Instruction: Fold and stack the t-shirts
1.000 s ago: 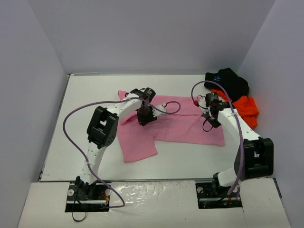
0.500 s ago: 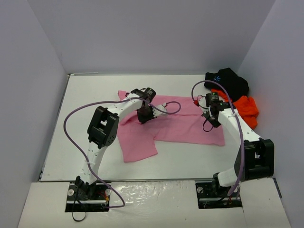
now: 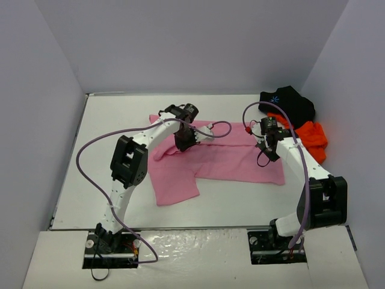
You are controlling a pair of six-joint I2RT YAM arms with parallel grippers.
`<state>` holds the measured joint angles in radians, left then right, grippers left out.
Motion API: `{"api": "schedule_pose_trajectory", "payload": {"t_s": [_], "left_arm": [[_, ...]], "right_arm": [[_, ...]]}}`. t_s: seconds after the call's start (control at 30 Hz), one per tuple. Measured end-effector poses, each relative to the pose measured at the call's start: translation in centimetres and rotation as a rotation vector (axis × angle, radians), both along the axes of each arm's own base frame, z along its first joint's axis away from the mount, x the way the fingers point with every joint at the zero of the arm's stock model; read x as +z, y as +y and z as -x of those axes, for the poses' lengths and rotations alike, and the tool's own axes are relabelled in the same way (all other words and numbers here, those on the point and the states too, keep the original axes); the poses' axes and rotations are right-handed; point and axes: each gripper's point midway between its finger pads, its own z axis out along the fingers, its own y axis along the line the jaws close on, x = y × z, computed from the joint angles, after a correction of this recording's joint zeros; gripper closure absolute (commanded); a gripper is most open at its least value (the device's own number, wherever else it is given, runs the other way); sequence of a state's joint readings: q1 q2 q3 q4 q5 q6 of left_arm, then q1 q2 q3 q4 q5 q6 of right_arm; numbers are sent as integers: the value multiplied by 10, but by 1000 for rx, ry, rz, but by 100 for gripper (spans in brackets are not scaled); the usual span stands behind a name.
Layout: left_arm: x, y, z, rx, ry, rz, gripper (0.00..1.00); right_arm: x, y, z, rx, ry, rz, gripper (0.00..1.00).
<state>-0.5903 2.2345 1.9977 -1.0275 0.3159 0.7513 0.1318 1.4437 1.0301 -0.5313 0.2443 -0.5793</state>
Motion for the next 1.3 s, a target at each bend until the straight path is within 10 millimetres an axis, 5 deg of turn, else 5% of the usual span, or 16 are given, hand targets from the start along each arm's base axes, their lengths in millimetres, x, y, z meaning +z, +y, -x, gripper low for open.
{"api": "schedule_pose_trajectory", "payload": {"t_s": [0.2, 0.4, 0.53, 0.6, 0.67, 0.87, 0.9, 0.93, 1.2, 1.3], "left_arm": [[48, -20, -1, -18, -25, 81, 100], [67, -41, 14, -53, 28, 124, 100], [49, -57, 20, -86, 84, 136, 98], [36, -58, 27, -99, 124, 117, 92], [22, -53, 40, -107, 172, 85, 81], [-10, -29, 70, -94, 284, -15, 71], [-10, -27, 71, -92, 281, -16, 63], [-7, -26, 71, -91, 269, -13, 56], [66, -16, 37, -23, 54, 125, 57], [78, -2, 21, 25, 14, 143, 57]], "right_arm": [[-1, 2, 0, 4, 1, -10, 97], [0, 3, 0, 8, -2, -17, 96], [3, 3, 0, 8, -13, -18, 91], [3, 3, 1, 9, -15, -19, 79], [1, 3, 2, 10, -15, -18, 74], [-1, 3, 2, 12, -14, -18, 73], [-1, 3, 1, 12, -17, -19, 73], [-1, 3, 0, 12, -21, -19, 73], [10, 16, -30, 27, -75, -51, 83], [13, 29, -49, 42, -95, -68, 84]]}}
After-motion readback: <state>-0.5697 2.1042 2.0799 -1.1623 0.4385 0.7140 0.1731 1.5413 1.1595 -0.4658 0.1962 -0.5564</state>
